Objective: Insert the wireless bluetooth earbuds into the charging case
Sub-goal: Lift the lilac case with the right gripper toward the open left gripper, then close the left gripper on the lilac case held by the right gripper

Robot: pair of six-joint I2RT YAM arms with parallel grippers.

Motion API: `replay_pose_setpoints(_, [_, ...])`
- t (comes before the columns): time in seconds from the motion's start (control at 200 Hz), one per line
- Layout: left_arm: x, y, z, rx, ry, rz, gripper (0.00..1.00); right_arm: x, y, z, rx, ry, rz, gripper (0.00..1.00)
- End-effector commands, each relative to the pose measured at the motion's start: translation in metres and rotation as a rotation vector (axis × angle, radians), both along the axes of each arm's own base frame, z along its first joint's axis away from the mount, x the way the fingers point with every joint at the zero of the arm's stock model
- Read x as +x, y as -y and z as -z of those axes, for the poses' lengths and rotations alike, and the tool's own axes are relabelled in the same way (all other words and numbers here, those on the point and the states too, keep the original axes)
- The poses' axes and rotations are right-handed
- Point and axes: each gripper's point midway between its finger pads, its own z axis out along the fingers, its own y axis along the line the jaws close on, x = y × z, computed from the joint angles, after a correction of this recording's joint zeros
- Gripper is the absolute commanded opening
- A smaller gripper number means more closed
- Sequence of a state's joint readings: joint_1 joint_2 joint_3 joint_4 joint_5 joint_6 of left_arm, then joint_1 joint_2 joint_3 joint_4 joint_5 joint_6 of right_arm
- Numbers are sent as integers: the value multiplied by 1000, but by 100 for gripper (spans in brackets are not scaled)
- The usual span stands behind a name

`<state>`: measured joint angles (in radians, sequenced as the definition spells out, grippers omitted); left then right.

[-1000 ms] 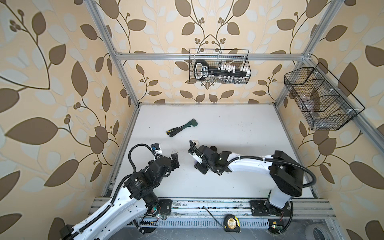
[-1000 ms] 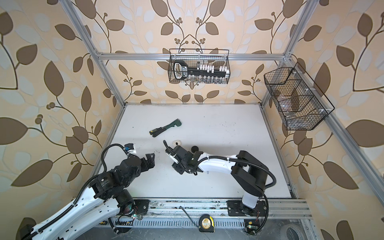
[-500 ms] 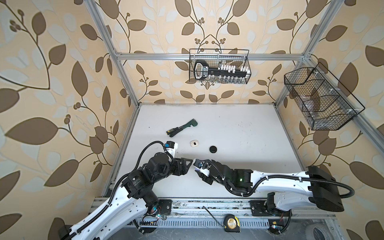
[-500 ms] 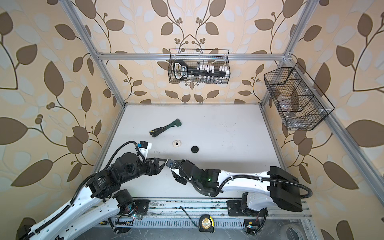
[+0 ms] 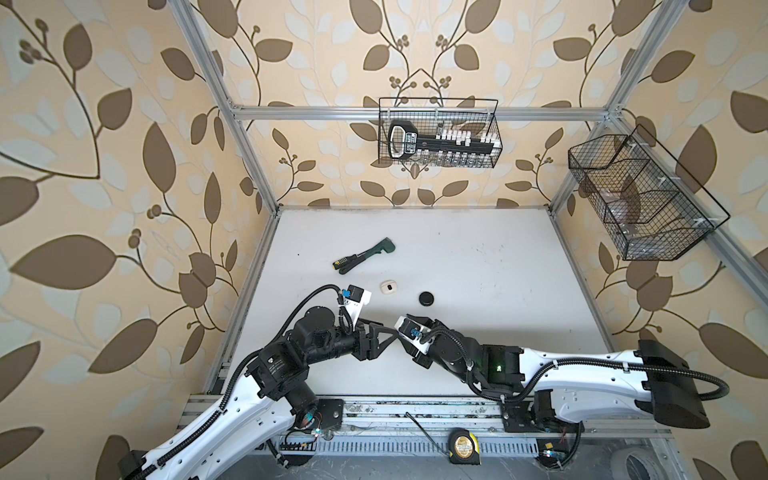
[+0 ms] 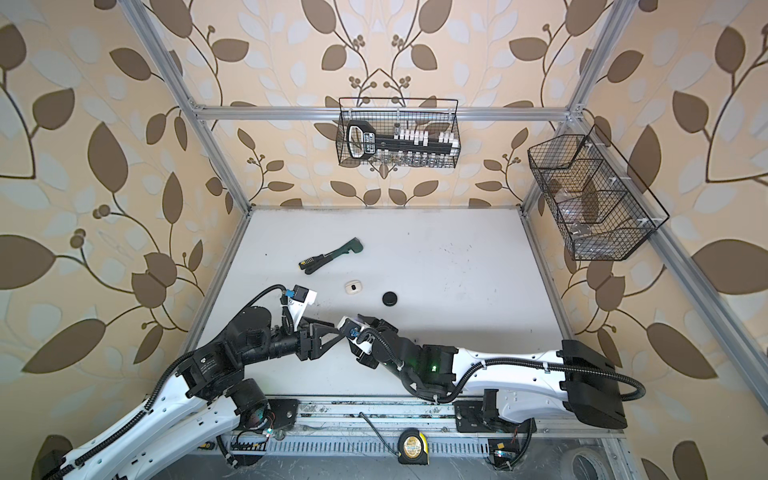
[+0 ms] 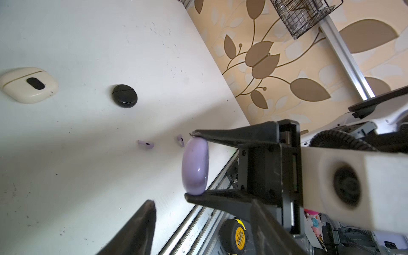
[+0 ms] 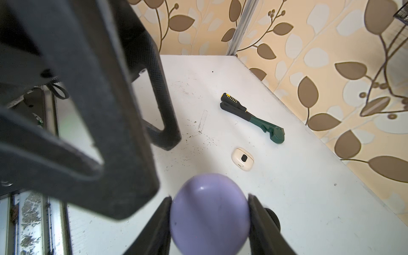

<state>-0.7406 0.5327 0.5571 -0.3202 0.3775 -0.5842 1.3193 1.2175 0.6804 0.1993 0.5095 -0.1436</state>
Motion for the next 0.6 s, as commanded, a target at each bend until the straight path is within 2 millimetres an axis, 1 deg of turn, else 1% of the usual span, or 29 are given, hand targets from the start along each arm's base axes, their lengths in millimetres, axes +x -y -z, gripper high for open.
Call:
replay_pose_setpoints(0.0, [-3,8,-10,-33,37,47,66,-3,2,-5,5,43,-4,26])
replay_pose_setpoints(0.33, [3,13,-3,-21,17,43,59,-11,-1,-9,16,56,-27,26])
replay_pose_setpoints(0.48, [1,16,-1,-27,6,68,55,-13,-1,-9,19,60,-26,26])
replay_pose_setpoints(0.595, [-1,17,2,-29,3,76,54,-11,0,-10,21,65,-14,27])
